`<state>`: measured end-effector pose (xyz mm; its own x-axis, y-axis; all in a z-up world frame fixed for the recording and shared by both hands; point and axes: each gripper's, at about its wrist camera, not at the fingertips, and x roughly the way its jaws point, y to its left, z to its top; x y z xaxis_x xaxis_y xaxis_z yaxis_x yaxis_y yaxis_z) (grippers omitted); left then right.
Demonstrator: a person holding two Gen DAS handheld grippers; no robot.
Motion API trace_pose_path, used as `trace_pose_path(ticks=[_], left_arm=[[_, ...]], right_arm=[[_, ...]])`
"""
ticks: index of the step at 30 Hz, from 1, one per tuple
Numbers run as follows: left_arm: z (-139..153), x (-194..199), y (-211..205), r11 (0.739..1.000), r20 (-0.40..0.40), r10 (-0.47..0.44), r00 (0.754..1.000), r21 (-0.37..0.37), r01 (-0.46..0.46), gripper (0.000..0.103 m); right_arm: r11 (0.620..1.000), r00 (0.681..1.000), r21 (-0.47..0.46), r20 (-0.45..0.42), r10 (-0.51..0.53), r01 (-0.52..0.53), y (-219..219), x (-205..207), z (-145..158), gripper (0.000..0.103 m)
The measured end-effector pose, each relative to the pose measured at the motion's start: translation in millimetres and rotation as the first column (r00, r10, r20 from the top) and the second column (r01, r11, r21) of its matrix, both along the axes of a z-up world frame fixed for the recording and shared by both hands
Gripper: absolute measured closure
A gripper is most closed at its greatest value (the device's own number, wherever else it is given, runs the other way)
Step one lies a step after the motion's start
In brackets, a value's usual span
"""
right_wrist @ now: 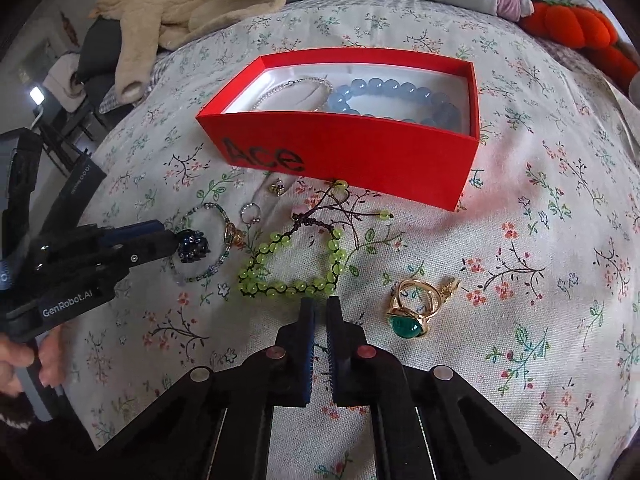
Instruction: Organize jewelry
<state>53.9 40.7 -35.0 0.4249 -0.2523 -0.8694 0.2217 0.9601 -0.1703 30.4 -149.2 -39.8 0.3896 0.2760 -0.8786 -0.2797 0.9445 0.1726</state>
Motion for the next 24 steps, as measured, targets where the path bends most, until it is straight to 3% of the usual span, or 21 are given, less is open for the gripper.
trace_pose_path(ticks=[6,9,11,24], left_arm=[[-8.9,3.7,-11.5,0.996,0.015,-0.024,1.000,0.086,0.022,0.076],[-9.2,2.5,-17.7,0.992,0.026,-0.045,0.999,0.119,0.042,0.094],[-9.0,2.3,-17.9,0.992,0.024,-0.044,0.999,0.121,0.040,0.099],[12.0,-4.3,8.2,0.998,0.060,0.028,0.998,0.058,-0.031,0.100]], right_arm=[[0.999,1.000,0.049,-0.002,-0.007,0.007,-10.6,-2.4,6.2,0.092],[0.997,1.000,0.082,-0.001,-0.013,0.013,-14.2,1.0,9.9,0.092],[0.996,1.000,0.092,0.004,-0.020,0.020,-14.8,3.7,12.2,0.091],[0.991,1.000,0.136,0.005,-0.009,0.008,-7.5,12.9,13.6,0.088]])
